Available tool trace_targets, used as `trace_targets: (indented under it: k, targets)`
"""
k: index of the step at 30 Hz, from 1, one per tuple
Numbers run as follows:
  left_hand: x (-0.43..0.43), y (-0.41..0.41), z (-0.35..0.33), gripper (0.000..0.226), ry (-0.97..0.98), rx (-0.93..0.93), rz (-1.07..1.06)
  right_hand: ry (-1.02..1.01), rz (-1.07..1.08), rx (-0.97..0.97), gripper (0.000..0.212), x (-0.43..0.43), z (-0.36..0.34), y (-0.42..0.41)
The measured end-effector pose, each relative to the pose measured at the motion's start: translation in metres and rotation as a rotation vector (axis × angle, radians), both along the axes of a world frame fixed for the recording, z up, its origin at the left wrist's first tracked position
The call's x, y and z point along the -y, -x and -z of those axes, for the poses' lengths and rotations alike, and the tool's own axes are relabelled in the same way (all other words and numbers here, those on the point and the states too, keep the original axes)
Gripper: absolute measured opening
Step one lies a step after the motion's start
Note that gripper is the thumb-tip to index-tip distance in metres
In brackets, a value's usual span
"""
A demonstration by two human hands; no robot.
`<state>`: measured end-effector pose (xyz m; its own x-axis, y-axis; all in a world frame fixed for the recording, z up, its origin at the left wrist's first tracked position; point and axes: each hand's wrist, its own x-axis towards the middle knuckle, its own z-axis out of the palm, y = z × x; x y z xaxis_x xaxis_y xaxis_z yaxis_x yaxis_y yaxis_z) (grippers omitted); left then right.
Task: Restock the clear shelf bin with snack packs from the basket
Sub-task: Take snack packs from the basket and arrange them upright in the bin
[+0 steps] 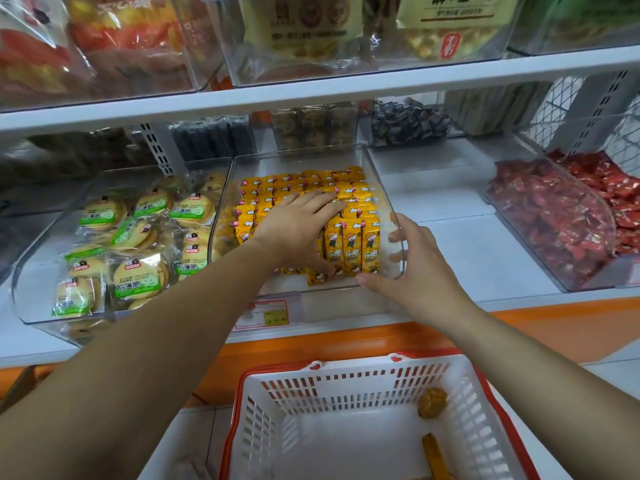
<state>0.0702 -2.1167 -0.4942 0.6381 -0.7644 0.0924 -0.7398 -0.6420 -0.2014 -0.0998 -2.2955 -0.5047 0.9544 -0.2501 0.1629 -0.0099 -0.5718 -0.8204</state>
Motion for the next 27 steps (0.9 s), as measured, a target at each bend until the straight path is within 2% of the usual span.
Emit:
trace_targets:
  k: [9, 12, 15, 19, 24, 27]
  targets:
    - [0.004, 0.001, 0.001, 0.128, 0.010, 0.006, -0.023, -0.002, 0.006, -0.020, 0.101, -0.001, 0.000, -0.001]
    - [0.004, 0.004, -0.002, 0.130, 0.005, -0.026, -0.019, -0.003, 0.008, -0.027, 0.100, -0.002, -0.001, 0.000]
    - [0.007, 0.008, -0.004, 0.130, 0.083, -0.089, -0.034, -0.008, 0.005, -0.021, 0.100, -0.002, -0.002, 0.001]
    - [0.026, 0.015, -0.006, 0.120, 0.185, -0.120, -0.025, -0.012, 0.004, -0.021, 0.098, -0.003, -0.003, 0.002]
    - [0.040, 0.014, -0.002, 0.106, 0.126, -0.076, -0.069, 0.017, 0.009, -0.021, 0.096, -0.003, -0.003, 0.003]
    - [0.043, 0.021, -0.007, 0.102, 0.124, -0.113, -0.106, 0.096, 0.000, -0.015, 0.087, -0.005, -0.005, 0.006]
